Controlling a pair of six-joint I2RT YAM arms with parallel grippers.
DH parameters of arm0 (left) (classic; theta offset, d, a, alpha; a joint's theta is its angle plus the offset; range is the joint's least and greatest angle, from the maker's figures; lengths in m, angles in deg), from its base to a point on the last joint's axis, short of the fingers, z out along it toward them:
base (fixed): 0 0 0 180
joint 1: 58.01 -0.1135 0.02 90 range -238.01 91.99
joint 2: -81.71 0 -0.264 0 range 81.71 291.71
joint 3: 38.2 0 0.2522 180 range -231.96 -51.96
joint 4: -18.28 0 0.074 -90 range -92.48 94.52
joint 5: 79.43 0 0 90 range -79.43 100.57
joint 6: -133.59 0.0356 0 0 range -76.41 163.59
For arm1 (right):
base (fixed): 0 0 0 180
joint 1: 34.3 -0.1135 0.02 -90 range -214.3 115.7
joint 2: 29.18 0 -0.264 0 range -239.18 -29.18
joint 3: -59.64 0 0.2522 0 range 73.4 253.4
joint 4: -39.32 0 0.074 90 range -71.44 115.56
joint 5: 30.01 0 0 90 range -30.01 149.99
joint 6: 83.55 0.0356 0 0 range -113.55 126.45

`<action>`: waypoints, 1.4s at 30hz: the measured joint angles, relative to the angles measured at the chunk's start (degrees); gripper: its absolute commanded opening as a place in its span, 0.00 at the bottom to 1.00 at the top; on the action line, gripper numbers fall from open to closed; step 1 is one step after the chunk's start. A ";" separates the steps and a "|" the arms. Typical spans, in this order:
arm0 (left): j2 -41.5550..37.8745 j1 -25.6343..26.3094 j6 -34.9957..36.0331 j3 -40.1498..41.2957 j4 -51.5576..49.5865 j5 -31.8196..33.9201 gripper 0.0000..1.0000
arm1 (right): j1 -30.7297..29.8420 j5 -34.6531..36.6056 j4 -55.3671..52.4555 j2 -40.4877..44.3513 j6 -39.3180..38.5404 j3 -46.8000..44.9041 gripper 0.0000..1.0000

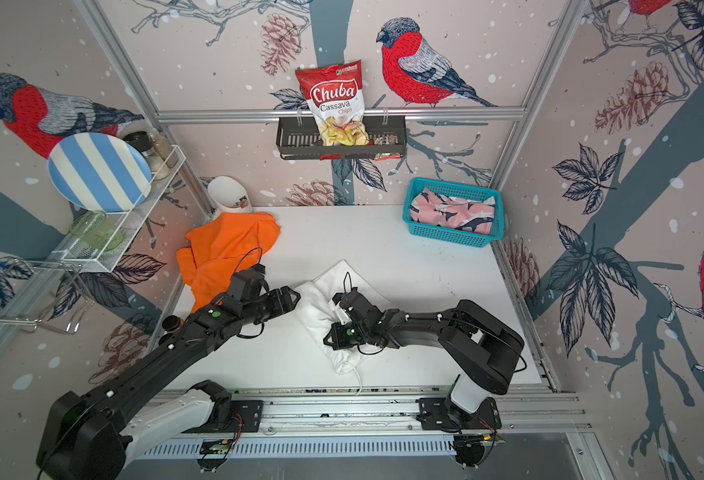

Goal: Roll up the shorts
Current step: Roll the shorts at the center of the board.

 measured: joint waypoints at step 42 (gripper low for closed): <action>28.13 0.87 4.72 -5.86 6.60 -2.10 0.70 | -25.38 63.80 -58.49 -19.82 -4.90 40.46 1.00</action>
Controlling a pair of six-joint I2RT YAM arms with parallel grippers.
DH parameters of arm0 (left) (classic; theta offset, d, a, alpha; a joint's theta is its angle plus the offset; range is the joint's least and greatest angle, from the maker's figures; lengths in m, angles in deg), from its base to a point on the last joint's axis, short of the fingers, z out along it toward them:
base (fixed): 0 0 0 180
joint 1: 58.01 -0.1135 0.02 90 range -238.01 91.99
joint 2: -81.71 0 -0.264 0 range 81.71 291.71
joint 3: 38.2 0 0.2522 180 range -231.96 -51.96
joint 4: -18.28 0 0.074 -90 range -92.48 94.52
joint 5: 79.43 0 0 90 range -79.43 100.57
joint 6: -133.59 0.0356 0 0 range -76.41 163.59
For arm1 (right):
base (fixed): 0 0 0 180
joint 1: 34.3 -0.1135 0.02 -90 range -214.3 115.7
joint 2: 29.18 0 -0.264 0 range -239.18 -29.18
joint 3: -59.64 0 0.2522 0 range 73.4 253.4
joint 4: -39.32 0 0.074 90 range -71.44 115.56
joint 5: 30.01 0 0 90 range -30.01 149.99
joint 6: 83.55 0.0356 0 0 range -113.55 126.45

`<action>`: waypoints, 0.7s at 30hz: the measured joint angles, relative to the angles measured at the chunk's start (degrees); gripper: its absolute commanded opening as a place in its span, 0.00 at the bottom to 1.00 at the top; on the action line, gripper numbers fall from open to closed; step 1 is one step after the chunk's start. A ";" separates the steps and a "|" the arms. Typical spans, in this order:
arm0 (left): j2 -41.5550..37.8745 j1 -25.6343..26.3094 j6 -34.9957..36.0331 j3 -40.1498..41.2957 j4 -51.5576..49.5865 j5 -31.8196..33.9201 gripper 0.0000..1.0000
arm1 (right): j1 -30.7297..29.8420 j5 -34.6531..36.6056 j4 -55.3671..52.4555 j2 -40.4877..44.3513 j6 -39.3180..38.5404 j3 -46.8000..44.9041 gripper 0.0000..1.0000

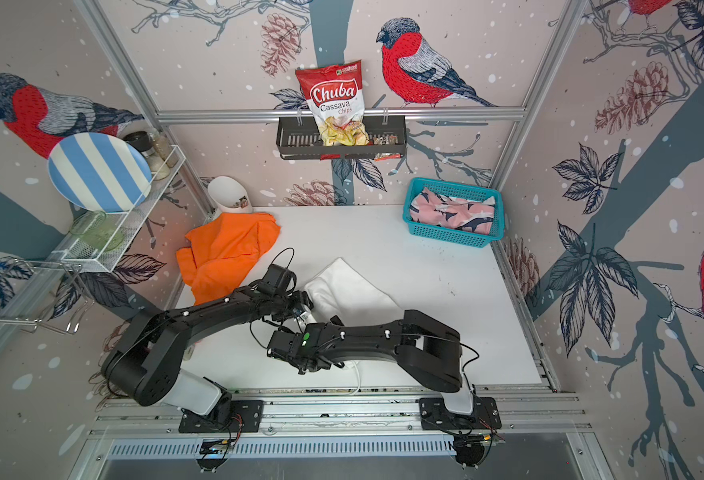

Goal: Roll up the shorts
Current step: Roll the shorts at the center of the board.

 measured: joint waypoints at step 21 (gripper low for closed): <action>-12.09 -2.34 1.20 -0.72 -7.30 5.95 0.77 | 12.98 -35.26 29.31 14.67 -7.74 -22.18 0.17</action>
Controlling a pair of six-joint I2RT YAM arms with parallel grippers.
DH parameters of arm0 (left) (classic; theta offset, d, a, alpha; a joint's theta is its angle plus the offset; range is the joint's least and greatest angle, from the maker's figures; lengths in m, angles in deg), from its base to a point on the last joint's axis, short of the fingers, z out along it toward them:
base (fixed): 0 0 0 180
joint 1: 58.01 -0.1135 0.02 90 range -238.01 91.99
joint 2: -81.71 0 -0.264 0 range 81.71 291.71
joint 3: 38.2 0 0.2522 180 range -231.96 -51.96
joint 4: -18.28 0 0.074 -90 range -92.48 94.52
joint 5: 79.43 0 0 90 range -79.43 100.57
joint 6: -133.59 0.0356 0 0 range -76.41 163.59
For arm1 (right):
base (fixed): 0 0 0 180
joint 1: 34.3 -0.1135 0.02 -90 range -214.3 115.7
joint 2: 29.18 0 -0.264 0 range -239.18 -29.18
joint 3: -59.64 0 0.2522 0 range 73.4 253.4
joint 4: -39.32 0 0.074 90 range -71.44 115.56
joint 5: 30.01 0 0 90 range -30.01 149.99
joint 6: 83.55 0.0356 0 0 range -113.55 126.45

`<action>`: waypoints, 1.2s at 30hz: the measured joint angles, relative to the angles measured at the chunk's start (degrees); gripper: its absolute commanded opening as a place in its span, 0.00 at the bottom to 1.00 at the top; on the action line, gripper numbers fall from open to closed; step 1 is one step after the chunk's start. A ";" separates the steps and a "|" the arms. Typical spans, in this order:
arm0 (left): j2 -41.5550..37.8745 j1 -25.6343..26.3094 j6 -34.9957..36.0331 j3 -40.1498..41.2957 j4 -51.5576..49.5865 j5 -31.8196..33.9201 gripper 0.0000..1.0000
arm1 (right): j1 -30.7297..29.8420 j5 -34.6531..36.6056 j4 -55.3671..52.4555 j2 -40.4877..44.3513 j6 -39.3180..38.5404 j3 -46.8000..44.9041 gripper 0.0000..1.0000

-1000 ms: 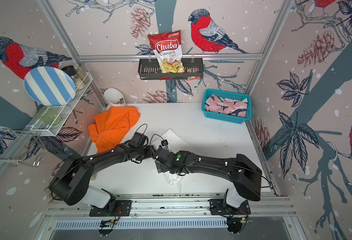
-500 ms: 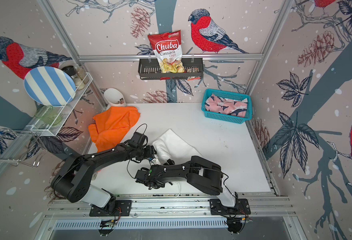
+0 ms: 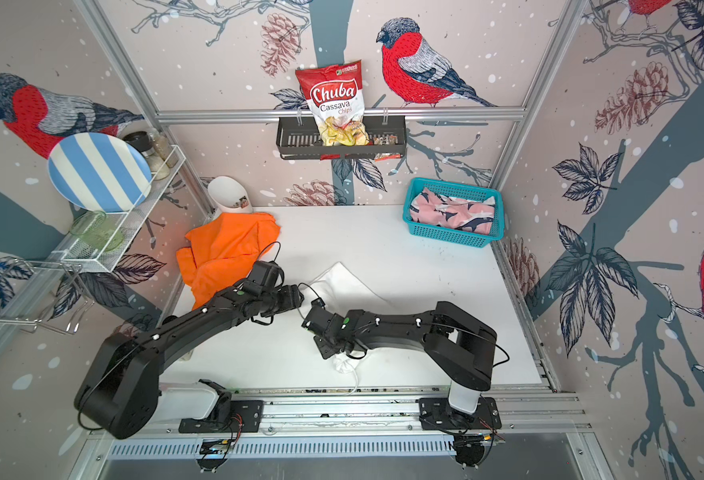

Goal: Roll up the shorts
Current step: Roll the shorts at the center of the board.

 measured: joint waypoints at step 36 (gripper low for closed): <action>9.07 4.59 -4.48 -2.32 0.92 4.48 0.70 | 16.72 -21.92 17.44 9.38 8.61 -13.97 0.87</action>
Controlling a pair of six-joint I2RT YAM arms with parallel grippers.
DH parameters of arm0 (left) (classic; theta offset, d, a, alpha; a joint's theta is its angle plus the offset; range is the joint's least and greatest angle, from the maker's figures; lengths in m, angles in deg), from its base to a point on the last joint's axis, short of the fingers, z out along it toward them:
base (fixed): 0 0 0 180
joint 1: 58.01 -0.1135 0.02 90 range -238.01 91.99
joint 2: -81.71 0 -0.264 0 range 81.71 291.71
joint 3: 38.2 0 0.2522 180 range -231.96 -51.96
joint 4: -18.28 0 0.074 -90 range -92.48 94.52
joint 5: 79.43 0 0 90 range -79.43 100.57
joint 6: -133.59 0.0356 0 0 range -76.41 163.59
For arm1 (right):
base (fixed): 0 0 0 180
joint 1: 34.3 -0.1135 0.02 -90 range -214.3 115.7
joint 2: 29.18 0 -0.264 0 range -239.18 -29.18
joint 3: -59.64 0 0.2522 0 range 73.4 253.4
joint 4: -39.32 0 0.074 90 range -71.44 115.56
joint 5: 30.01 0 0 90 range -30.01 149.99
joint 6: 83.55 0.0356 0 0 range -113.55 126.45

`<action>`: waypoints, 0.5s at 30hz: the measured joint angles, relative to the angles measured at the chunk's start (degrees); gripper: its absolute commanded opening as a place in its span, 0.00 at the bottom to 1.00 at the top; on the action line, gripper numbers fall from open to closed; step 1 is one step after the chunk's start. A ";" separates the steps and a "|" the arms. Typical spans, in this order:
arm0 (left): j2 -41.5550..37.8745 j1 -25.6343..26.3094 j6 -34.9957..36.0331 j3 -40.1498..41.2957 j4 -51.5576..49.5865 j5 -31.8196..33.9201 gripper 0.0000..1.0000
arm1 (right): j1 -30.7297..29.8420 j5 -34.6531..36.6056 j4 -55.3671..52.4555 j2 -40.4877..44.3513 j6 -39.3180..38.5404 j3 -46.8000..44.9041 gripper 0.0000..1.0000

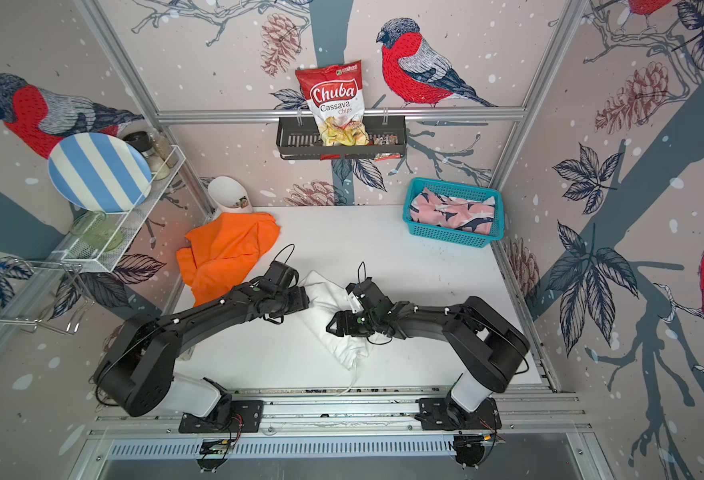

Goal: Roll up the shorts
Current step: Roll the shorts at the center of the board.

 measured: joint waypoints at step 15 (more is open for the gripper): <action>-1.09 -1.86 1.31 5.31 0.81 -0.09 0.68 | -23.39 46.12 -40.98 -14.73 -6.86 28.09 1.00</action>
